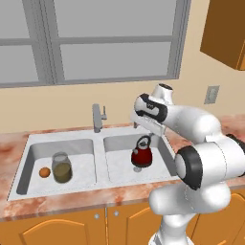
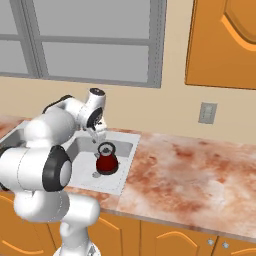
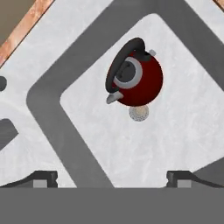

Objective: Pick the jar and kettle and place them in the sink. Then turn on the water.

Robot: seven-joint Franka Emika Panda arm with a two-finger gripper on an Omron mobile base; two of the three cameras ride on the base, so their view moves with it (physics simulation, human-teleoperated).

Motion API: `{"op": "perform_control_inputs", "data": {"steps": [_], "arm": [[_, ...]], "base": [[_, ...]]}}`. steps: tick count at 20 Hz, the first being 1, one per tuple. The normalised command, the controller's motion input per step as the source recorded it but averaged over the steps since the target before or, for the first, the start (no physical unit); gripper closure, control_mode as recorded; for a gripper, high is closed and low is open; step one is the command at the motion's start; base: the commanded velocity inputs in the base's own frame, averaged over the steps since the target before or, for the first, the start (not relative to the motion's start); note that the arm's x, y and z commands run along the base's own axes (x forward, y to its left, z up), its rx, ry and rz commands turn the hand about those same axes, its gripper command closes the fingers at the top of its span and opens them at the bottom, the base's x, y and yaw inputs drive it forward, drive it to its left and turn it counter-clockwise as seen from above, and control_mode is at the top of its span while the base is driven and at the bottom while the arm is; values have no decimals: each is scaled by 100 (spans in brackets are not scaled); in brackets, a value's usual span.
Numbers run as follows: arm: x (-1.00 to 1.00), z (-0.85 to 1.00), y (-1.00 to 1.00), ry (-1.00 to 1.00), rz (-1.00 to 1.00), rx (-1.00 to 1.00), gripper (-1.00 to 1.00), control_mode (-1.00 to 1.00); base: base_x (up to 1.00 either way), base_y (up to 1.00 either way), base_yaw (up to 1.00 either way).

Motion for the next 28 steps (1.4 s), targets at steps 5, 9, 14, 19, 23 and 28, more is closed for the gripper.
{"op": "perform_control_inputs", "data": {"steps": [5,9,14,19,23,28], "arm": [[-23,-2,0,-47,30,-1,-100,-100],[-6,5,-15,-15,8,-8,-100,-100],[2,11,-23,-40,0,1,-100,-100],[14,11,-1,-20,0,0,-100,-100],[20,5,0,-19,0,0,-100,-100],[6,9,12,-5,0,4,-100,-100]], "base": [[0,0,0],[0,0,0],[0,0,0],[0,0,0],[0,0,0],[0,0,0]]}}
